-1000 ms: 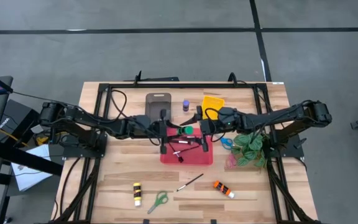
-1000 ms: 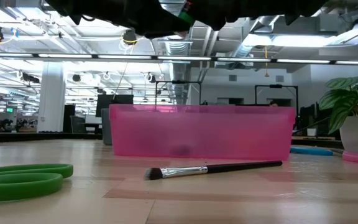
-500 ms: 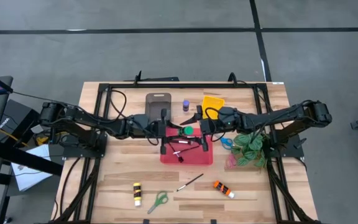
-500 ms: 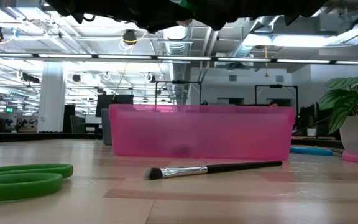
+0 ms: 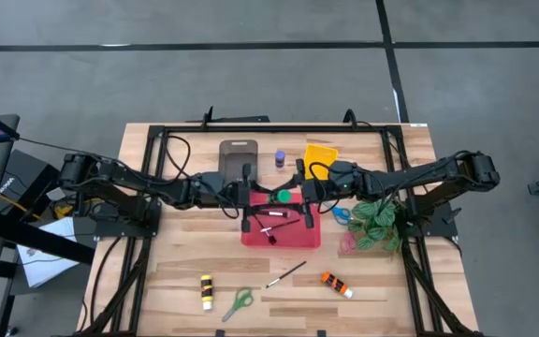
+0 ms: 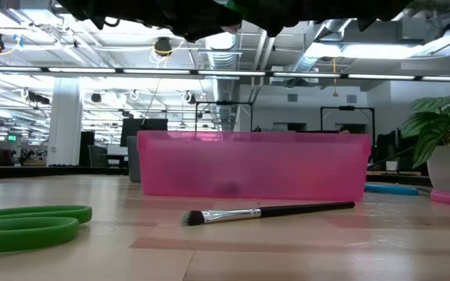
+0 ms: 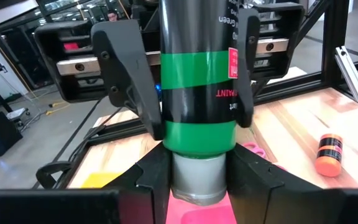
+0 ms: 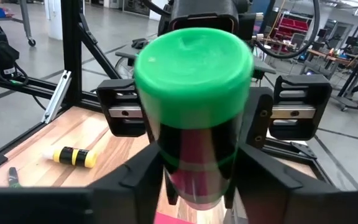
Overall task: Pick & Place Paint Supplies
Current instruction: Put the green paint bottle into the yellow bin
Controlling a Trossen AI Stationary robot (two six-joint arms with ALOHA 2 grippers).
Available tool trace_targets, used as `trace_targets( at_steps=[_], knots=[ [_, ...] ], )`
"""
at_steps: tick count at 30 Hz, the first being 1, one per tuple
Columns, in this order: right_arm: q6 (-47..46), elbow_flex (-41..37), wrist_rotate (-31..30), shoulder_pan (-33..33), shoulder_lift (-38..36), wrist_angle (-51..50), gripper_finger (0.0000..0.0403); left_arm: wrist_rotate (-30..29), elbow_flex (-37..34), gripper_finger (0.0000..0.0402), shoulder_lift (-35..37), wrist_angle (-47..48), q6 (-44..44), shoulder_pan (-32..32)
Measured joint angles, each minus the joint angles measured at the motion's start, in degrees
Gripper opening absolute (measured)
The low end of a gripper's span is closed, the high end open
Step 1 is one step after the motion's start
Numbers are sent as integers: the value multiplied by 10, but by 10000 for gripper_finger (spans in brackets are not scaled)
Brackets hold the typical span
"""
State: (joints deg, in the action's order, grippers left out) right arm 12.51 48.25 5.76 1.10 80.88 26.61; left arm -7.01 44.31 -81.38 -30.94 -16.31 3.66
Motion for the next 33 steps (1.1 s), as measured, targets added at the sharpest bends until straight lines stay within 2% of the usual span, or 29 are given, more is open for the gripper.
trace_targets(
  at_steps=[3,6,12,20,23,30,33],
  knots=[
    [2,0,0,0,0,-1,132,0,0,115,0,1,1,0],
    [2,0,0,0,0,-2,117,-1,0,123,0,1,1,0],
    [-1,-1,2,0,0,-15,140,-8,0,160,2,29,-4,0],
    [-1,-1,4,-5,0,-34,146,-124,-1,184,17,151,-4,0],
    [-4,-1,5,-7,0,-45,145,-148,-1,186,33,171,-4,0],
    [-5,-1,4,-9,0,-61,150,-145,0,188,105,166,-19,2],
    [-5,-1,3,-10,0,-62,150,-109,0,193,129,148,-19,2]
  ],
)
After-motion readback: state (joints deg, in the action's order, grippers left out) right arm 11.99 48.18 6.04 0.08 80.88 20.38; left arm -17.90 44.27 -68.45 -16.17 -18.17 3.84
